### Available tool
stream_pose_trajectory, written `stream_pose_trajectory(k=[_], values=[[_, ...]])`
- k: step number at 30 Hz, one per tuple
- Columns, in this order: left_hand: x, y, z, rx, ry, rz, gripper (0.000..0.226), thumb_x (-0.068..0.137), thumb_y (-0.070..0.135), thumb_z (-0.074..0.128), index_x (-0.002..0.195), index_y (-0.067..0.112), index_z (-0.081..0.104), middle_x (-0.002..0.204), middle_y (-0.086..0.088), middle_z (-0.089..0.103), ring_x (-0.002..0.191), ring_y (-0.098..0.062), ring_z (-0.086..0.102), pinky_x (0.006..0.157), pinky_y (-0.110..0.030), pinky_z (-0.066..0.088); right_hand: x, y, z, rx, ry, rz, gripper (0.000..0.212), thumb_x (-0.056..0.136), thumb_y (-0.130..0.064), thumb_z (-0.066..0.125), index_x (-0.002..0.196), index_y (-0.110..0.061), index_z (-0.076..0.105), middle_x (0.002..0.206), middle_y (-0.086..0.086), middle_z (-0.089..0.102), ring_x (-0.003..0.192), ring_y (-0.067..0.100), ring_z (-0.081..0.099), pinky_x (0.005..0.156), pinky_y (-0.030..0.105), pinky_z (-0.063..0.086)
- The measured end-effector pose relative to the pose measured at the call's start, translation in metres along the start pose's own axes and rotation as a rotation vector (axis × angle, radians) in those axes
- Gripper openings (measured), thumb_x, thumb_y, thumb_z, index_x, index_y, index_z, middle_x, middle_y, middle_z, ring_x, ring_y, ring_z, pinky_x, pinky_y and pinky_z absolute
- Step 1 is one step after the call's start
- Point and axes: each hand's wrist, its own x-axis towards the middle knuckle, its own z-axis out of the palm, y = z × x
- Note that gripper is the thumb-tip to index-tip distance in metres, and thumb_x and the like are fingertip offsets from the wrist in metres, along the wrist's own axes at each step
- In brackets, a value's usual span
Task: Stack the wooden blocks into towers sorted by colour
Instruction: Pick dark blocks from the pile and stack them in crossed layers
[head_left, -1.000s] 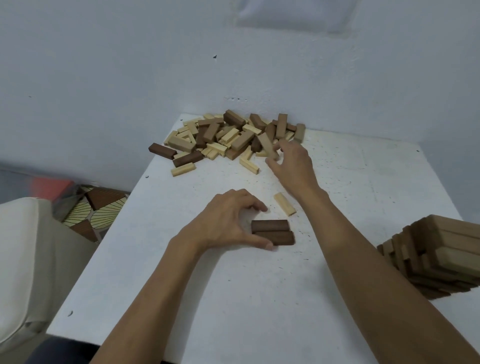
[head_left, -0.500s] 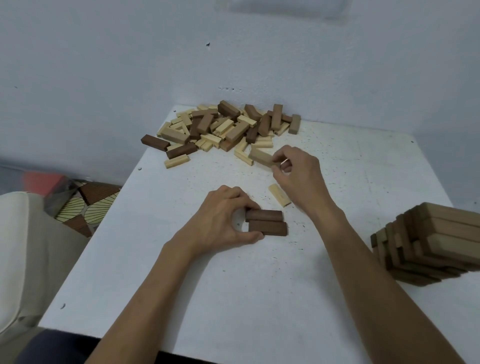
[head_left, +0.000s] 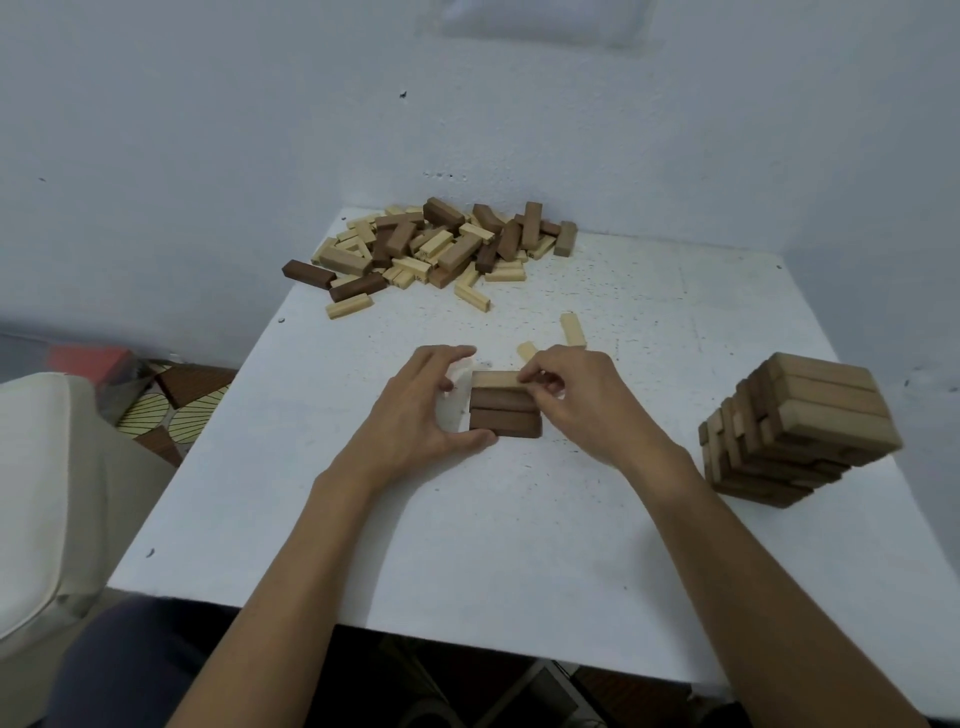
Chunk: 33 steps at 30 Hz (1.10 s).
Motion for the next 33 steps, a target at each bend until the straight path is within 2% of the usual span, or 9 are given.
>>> stream_pose_trajectory(k=[2, 4, 7, 12, 15, 19, 23, 26, 33], values=[[0.002, 0.002, -0.001, 0.061, -0.043, 0.020, 0.078, 0.069, 0.054, 0.073, 0.139, 0.034, 0.045, 0.135, 0.018, 0.047, 0.107, -0.004, 0.049, 0.096, -0.031, 0.042, -0.004, -0.003, 0.000, -0.002, 0.003, 0.006, 0.019, 0.094, -0.010, 0.058, 0.104, -0.010, 0.073, 0.098, 0.000, 0.070, 0.085, 0.011, 0.062, 0.082, 0.026, 0.052], [0.004, 0.003, -0.002, 0.097, -0.074, 0.012, 0.073, 0.071, 0.056, 0.069, 0.136, 0.032, 0.050, 0.133, 0.016, 0.053, 0.110, -0.007, 0.047, 0.099, -0.033, 0.040, -0.010, -0.005, 0.000, 0.033, 0.020, -0.002, 0.019, 0.093, -0.015, 0.060, 0.107, -0.010, 0.071, 0.092, -0.006, 0.066, 0.081, 0.002, 0.059, 0.078, 0.015, 0.049], [0.005, 0.002, 0.000, 0.112, -0.101, 0.019, 0.065, 0.075, 0.049, 0.076, 0.133, 0.027, 0.055, 0.131, 0.012, 0.056, 0.106, -0.005, 0.049, 0.093, -0.023, 0.039, -0.020, -0.006, 0.002, 0.034, -0.053, -0.013, 0.034, 0.088, -0.029, 0.068, 0.120, -0.016, 0.064, 0.098, -0.015, 0.055, 0.086, -0.011, 0.049, 0.075, 0.003, 0.037], [0.002, 0.005, 0.003, 0.063, -0.088, 0.002, 0.060, 0.077, 0.035, 0.079, 0.132, 0.020, 0.060, 0.132, 0.009, 0.056, 0.096, -0.002, 0.056, 0.083, -0.002, 0.034, -0.033, -0.006, 0.009, -0.048, -0.123, -0.030, 0.048, 0.090, -0.031, 0.065, 0.135, -0.020, 0.054, 0.126, 0.002, 0.054, 0.111, 0.022, 0.046, 0.089, 0.024, 0.032], [0.003, 0.008, 0.003, 0.071, -0.095, 0.003, 0.061, 0.077, 0.033, 0.080, 0.133, 0.019, 0.060, 0.134, 0.007, 0.056, 0.098, -0.004, 0.056, 0.082, -0.001, 0.032, -0.036, -0.006, 0.011, -0.048, -0.121, -0.030, 0.047, 0.092, -0.027, 0.064, 0.137, -0.020, 0.053, 0.132, 0.006, 0.052, 0.114, 0.024, 0.046, 0.092, 0.025, 0.034], [0.006, 0.008, -0.002, 0.079, -0.150, -0.006, 0.064, 0.075, 0.034, 0.082, 0.133, 0.020, 0.059, 0.133, 0.008, 0.056, 0.099, -0.004, 0.056, 0.081, -0.002, 0.034, -0.032, -0.004, 0.003, -0.032, -0.174, -0.020, 0.049, 0.090, -0.028, 0.067, 0.136, -0.022, 0.055, 0.134, 0.001, 0.053, 0.110, 0.020, 0.053, 0.099, 0.036, 0.044], [0.009, 0.010, -0.007, 0.083, -0.199, -0.017, 0.063, 0.075, 0.029, 0.082, 0.132, 0.022, 0.056, 0.128, 0.006, 0.058, 0.099, -0.005, 0.057, 0.084, -0.012, 0.040, -0.031, -0.007, -0.004, 0.003, -0.195, -0.041, 0.039, 0.087, -0.022, 0.070, 0.125, -0.022, 0.059, 0.112, -0.009, 0.056, 0.095, 0.007, 0.053, 0.087, 0.023, 0.046], [0.007, 0.015, -0.008, 0.099, -0.215, -0.007, 0.066, 0.073, 0.031, 0.082, 0.133, 0.024, 0.052, 0.123, 0.005, 0.056, 0.095, -0.006, 0.056, 0.084, -0.020, 0.044, -0.035, -0.012, -0.008, -0.002, -0.182, -0.030, 0.039, 0.084, -0.021, 0.072, 0.121, -0.022, 0.058, 0.105, -0.010, 0.051, 0.087, 0.004, 0.049, 0.082, 0.023, 0.046], [-0.003, 0.057, -0.018, 0.057, -0.181, 0.121, 0.076, 0.065, 0.047, 0.073, 0.133, 0.034, 0.043, 0.122, 0.013, 0.053, 0.096, -0.004, 0.053, 0.087, -0.031, 0.048, -0.063, -0.021, -0.047, -0.093, -0.105, -0.058, 0.048, 0.083, -0.031, 0.070, 0.126, -0.027, 0.050, 0.114, -0.010, 0.050, 0.097, 0.010, 0.040, 0.079, 0.024, 0.036]])
